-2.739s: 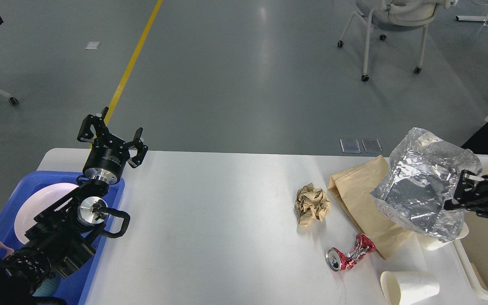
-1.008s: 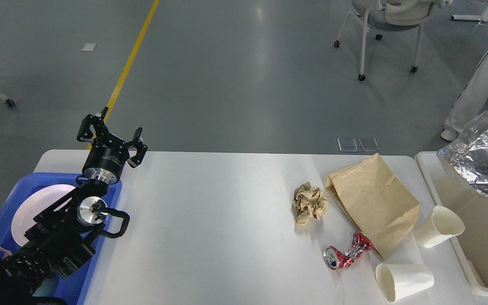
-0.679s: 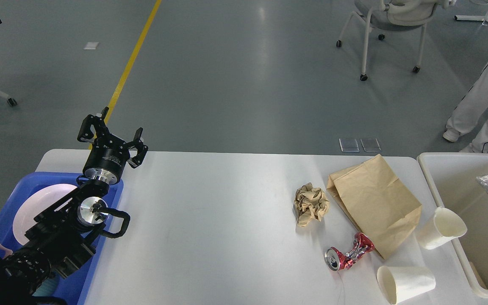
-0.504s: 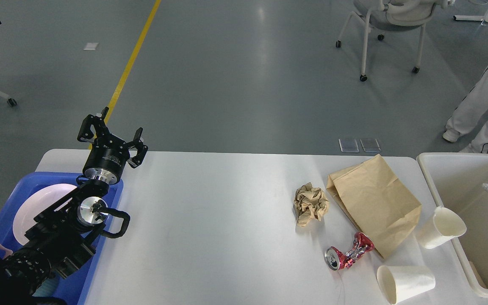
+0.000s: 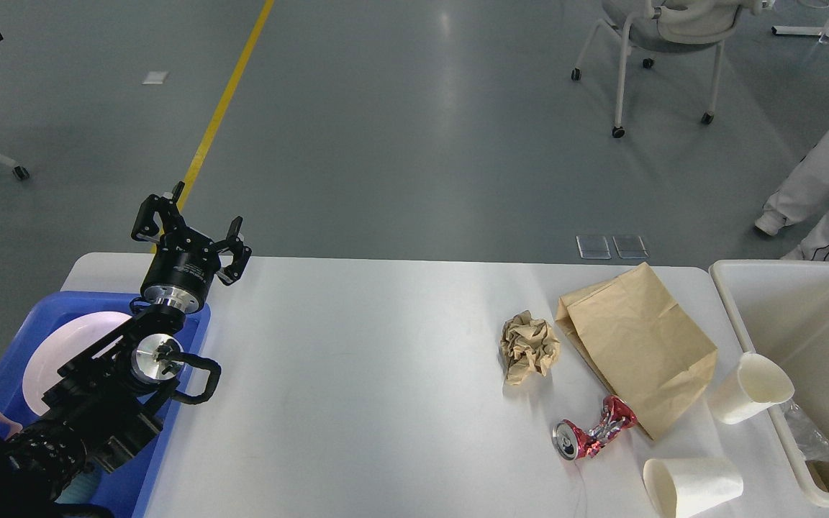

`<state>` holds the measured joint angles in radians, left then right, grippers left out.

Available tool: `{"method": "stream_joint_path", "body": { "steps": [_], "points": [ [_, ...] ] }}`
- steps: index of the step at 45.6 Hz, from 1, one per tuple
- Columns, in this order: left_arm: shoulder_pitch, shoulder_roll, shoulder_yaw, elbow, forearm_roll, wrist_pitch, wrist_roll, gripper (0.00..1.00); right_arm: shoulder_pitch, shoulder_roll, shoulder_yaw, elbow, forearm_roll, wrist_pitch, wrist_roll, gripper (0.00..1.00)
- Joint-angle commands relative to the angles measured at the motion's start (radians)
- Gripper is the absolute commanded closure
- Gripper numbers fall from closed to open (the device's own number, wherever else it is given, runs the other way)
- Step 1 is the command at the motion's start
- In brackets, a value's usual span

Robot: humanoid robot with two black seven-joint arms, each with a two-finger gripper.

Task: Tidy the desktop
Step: 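Move the right gripper back over the brown paper bag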

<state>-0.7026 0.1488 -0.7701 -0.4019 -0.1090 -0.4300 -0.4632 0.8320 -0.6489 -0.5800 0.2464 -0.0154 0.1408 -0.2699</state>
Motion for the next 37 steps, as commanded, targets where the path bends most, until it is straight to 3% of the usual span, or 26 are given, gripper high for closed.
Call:
{"method": "stream_joint_path", "body": {
  "steps": [1, 11, 26, 31, 37],
  "points": [
    [0.0, 0.0, 0.0, 0.0, 0.0, 0.0, 0.0, 0.02, 0.007, -0.006, 0.002, 0.013, 0.002, 0.005, -0.002, 0.0],
    [0.0, 0.0, 0.0, 0.0, 0.0, -0.001, 0.0, 0.02, 0.18, -0.046, 0.0, 0.086, 0.002, 0.013, 0.0, 0.0],
    [0.0, 0.0, 0.0, 0.0, 0.0, -0.001, 0.0, 0.02, 0.682, -0.092, -0.121, 0.517, -0.018, 0.124, -0.008, 0.0],
    [0.0, 0.0, 0.0, 0.0, 0.0, 0.0, 0.0, 0.02, 0.85, -0.086, -0.211, 0.701, -0.035, 0.224, -0.008, 0.0],
    [0.0, 0.0, 0.0, 0.0, 0.0, 0.0, 0.0, 0.02, 1.054, -0.084, -0.259, 0.966, -0.04, 0.416, -0.009, 0.0]
  ]
}}
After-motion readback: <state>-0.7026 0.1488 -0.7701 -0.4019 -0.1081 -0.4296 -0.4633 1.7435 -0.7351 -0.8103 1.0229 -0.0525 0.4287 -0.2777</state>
